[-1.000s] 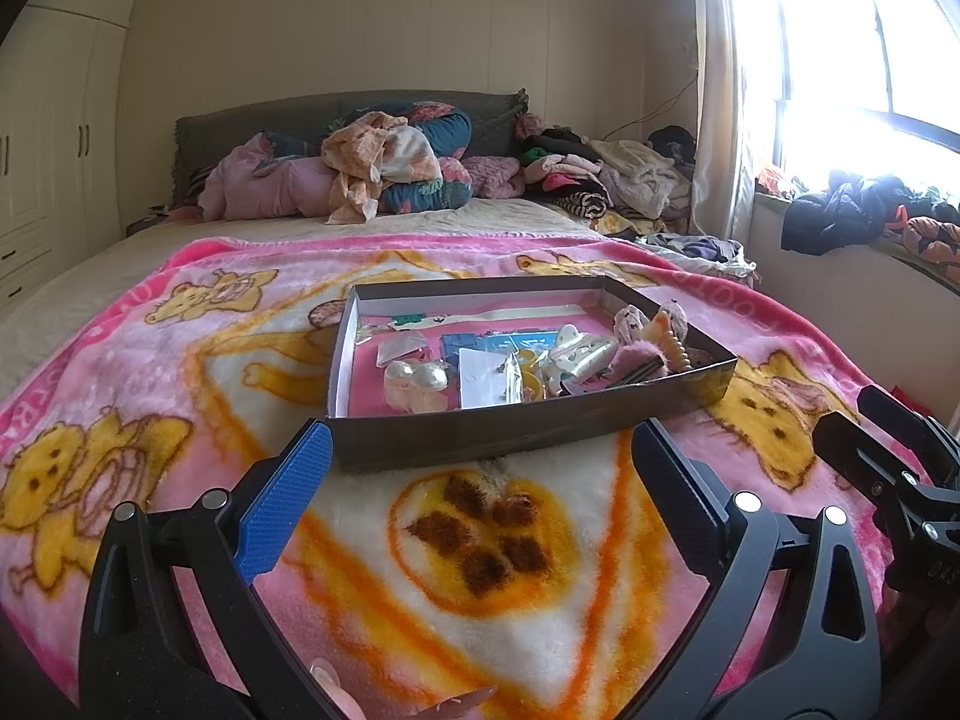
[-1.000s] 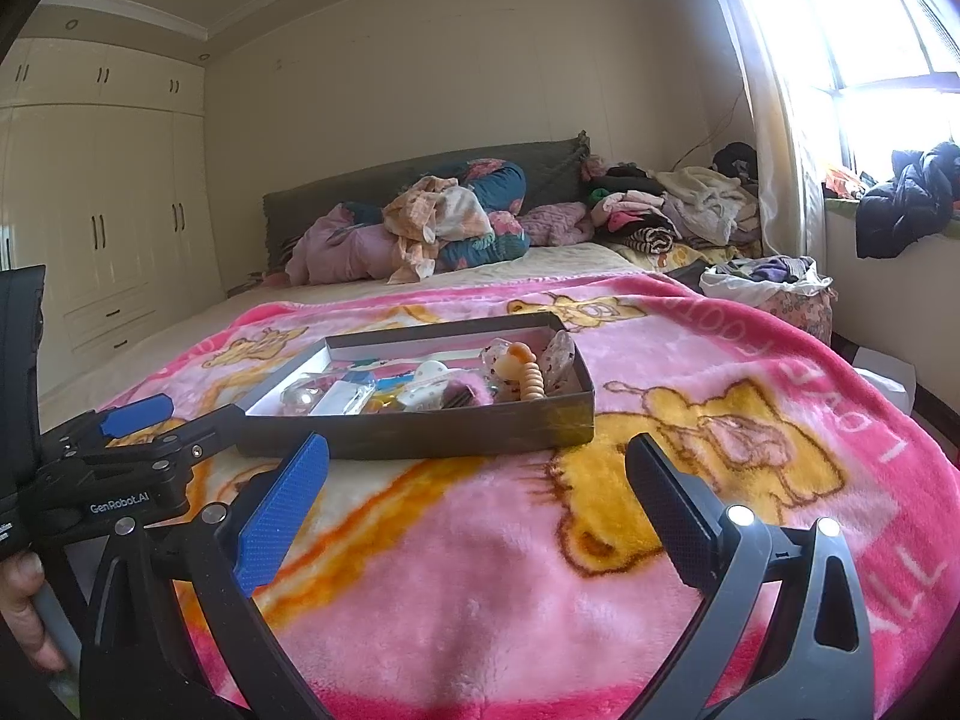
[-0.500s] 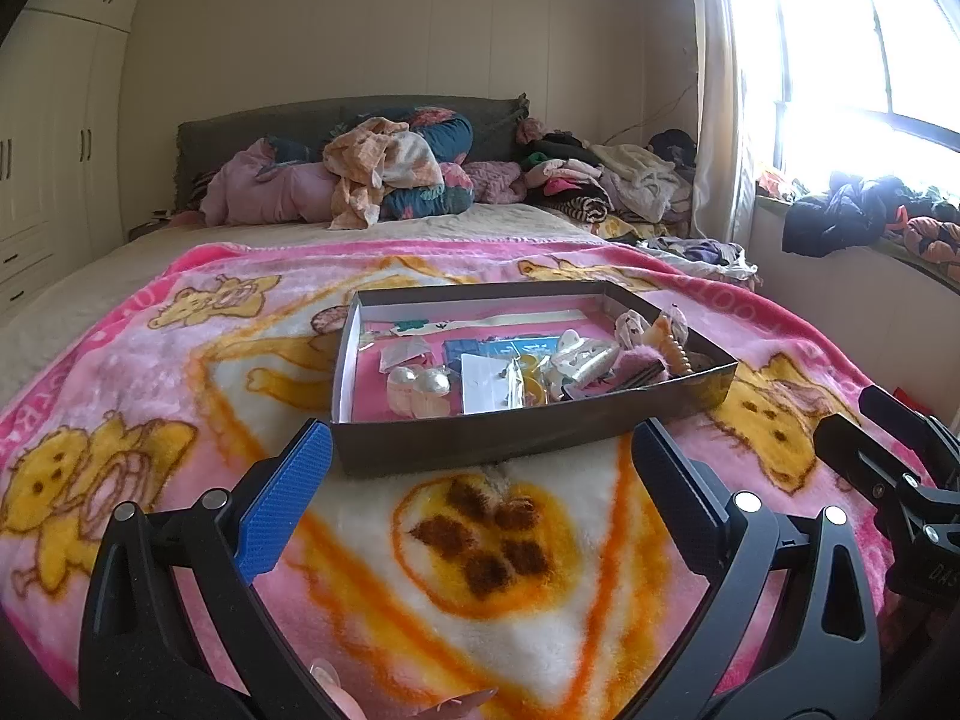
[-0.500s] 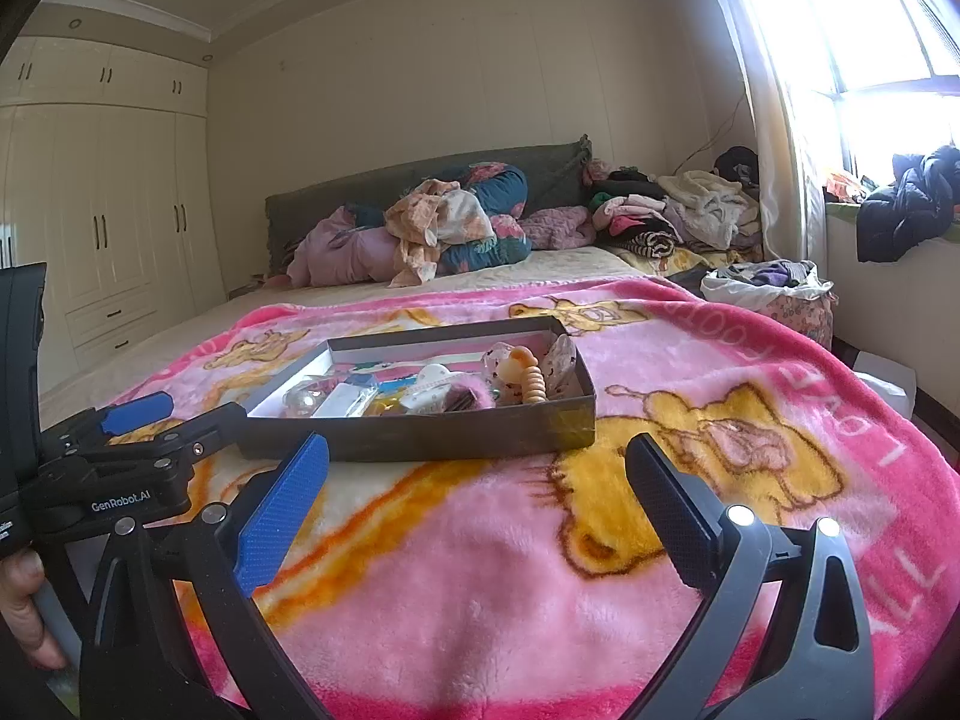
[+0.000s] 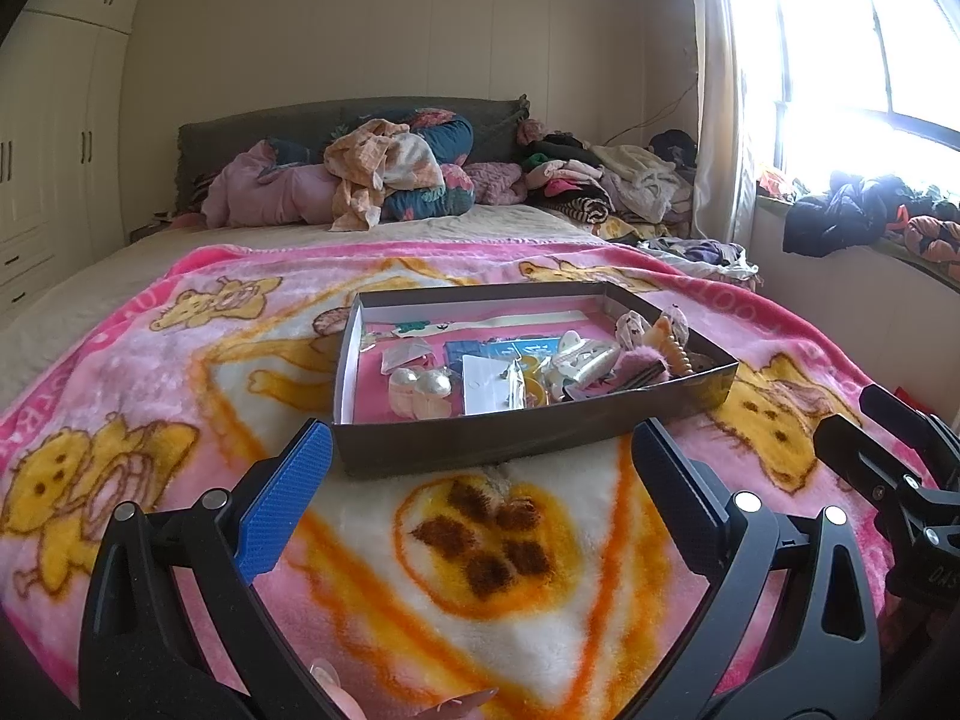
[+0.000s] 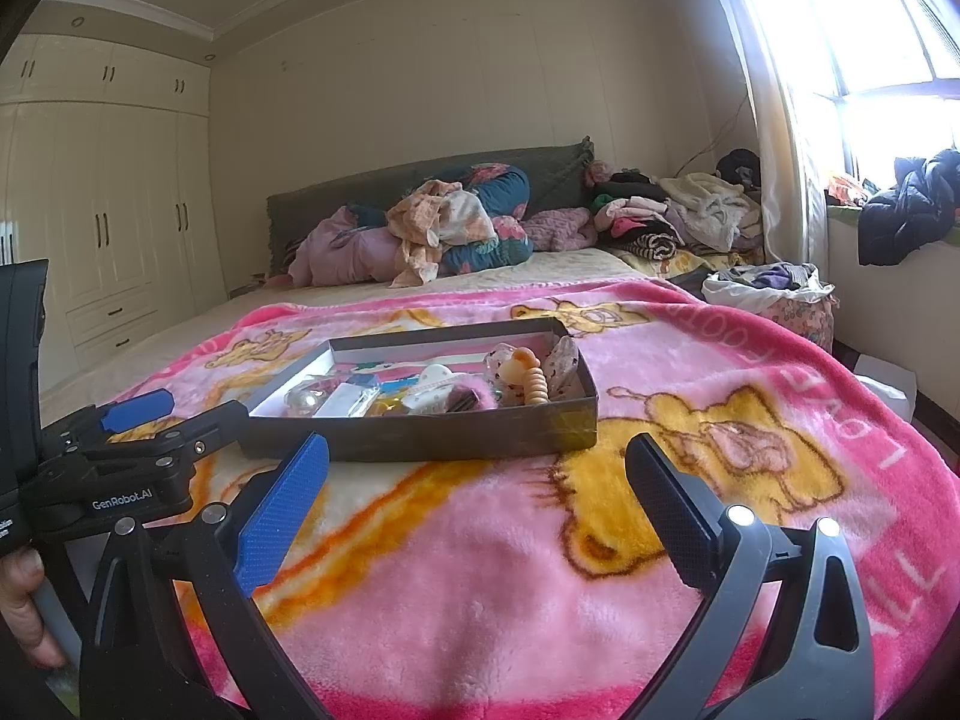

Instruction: Organize jewelry

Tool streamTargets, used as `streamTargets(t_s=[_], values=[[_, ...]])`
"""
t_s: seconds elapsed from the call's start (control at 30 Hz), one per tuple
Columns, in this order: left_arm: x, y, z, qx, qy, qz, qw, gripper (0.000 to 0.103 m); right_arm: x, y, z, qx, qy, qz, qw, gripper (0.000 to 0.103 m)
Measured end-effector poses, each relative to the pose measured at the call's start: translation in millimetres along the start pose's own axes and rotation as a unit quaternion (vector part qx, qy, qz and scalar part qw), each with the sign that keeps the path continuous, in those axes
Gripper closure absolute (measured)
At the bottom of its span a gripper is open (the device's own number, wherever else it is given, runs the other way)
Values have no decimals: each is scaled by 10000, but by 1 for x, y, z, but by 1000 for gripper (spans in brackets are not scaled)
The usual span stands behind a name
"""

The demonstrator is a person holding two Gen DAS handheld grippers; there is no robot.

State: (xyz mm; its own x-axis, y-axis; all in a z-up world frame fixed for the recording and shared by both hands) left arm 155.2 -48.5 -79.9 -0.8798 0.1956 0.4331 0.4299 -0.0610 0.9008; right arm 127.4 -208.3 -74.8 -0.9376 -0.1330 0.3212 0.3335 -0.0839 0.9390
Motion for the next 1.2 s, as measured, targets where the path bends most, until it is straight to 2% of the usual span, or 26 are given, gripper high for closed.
streamTargets(t_s=[1.2], values=[[-1,-2,3,-5,-58,68,10000,11,2,2,3,36,-8,16,10000,6]])
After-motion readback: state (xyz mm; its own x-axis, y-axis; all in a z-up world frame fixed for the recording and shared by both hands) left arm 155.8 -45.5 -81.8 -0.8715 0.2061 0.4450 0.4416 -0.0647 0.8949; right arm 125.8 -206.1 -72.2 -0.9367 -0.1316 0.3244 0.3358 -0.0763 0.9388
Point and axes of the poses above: each gripper's, at about its wrist camera, not at the fingertips, and x roughly against the way its jaws point, z to its left, y to its top, the point moved 10 cm from there along -x, roughly the way its jaws point, and after that the axes turned 1 degree about z, right-handed, at the moved point
